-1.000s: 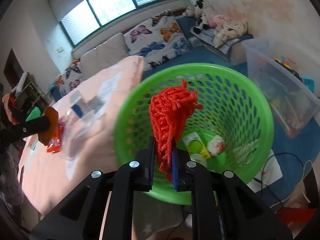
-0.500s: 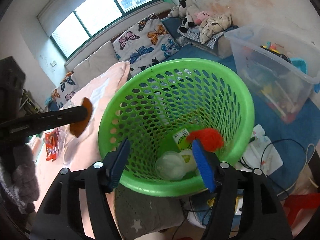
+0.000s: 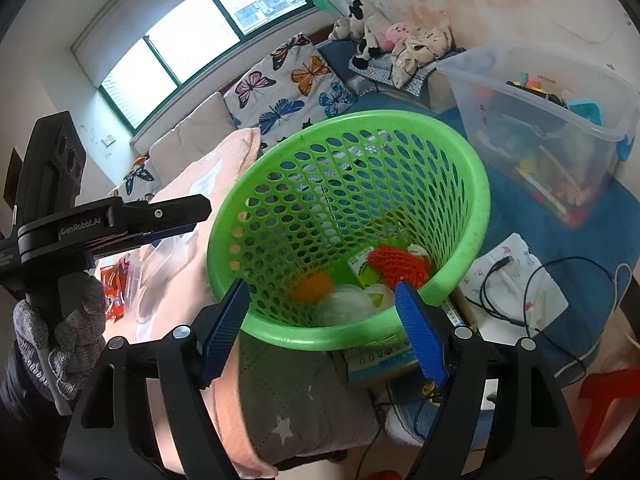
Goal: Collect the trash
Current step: 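Drop the red mesh net into the basket with the right gripper while the left drops the scrap, then withdraw both open grippers from the basket back over the table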
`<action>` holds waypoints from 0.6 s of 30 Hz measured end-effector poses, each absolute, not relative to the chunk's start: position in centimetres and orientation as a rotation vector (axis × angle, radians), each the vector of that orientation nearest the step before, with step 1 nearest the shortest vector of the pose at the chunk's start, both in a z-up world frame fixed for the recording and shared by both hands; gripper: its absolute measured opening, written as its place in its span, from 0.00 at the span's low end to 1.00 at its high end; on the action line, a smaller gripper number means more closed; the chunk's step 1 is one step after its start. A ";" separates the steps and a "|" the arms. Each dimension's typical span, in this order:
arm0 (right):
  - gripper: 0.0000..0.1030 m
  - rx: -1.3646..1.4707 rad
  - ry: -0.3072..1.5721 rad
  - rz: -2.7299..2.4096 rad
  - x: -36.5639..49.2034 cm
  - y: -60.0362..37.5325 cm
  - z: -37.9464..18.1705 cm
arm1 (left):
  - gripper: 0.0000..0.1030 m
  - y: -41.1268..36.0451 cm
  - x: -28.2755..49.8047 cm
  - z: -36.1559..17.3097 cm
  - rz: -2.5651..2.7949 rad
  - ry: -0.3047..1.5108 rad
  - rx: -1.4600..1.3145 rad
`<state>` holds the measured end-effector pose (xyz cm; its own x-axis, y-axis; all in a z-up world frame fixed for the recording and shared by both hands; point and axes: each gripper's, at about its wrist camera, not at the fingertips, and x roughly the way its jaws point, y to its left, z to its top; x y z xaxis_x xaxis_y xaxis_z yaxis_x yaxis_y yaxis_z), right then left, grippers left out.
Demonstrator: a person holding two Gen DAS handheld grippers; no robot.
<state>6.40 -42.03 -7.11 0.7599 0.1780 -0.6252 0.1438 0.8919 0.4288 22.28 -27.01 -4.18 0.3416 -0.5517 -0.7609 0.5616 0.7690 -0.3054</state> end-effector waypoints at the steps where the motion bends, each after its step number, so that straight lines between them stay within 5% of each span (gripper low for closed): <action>1: 0.73 0.475 0.712 0.022 6.3 -41.8 -6.9 | 0.52 -26.8 22.2 -4.0 -0.722 0.979 0.012; 18: 0.78 0.399 0.698 0.107 6.9 -36.5 -5.0 | 0.53 -15.7 18.8 -2.2 -0.468 0.839 0.010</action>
<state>6.89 -36.48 -5.03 0.7641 0.2276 -0.6036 0.0357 0.9193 0.3919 18.82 -15.69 -2.25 0.5730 -0.3959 -0.7176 0.4034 0.8984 -0.1736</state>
